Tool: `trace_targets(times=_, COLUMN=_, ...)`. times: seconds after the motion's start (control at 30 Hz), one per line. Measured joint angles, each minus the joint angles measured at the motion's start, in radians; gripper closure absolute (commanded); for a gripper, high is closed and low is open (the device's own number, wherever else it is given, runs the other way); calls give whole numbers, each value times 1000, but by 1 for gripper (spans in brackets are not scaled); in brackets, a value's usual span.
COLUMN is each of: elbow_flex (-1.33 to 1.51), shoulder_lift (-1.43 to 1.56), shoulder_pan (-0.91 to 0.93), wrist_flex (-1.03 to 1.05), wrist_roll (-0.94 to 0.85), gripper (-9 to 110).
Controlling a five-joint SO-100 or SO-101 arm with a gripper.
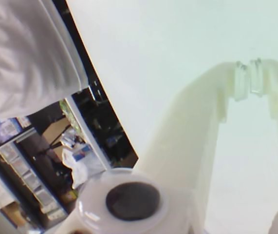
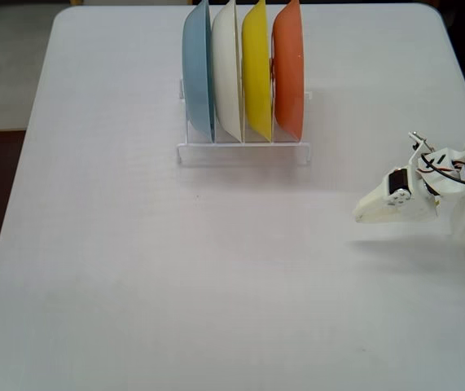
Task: Please take one of the plates.
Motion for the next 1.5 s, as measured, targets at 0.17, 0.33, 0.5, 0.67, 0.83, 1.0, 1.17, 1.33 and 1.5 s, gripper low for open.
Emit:
trace_targets(times=0.17, elbow_flex=0, shoulder_lift=0, shoulder_pan=-28, wrist_flex=0, wrist_roll=-37, gripper=102)
trace_targets(times=0.33, elbow_flex=0, shoulder_lift=0, shoulder_pan=-28, wrist_flex=0, wrist_roll=-38, gripper=102)
trace_targets(times=0.5, elbow_flex=0, shoulder_lift=0, shoulder_pan=-28, wrist_flex=0, wrist_roll=-38, gripper=102)
trace_targets(times=0.67, elbow_flex=0, shoulder_lift=0, shoulder_pan=-28, wrist_flex=0, wrist_roll=-41, gripper=102)
trace_targets(times=0.83, elbow_flex=0, shoulder_lift=0, shoulder_pan=-28, wrist_flex=0, wrist_roll=-41, gripper=102)
trace_targets(times=1.0, elbow_flex=0, shoulder_lift=0, shoulder_pan=-28, wrist_flex=0, wrist_roll=-41, gripper=102)
trace_targets(times=1.17, elbow_flex=0, shoulder_lift=0, shoulder_pan=-28, wrist_flex=0, wrist_roll=-41, gripper=102)
trace_targets(times=1.33, elbow_flex=0, shoulder_lift=0, shoulder_pan=-28, wrist_flex=0, wrist_roll=-41, gripper=102)
trace_targets(times=1.5, elbow_flex=-2, shoulder_lift=0, shoulder_pan=-28, wrist_flex=5, wrist_roll=-43, gripper=102)
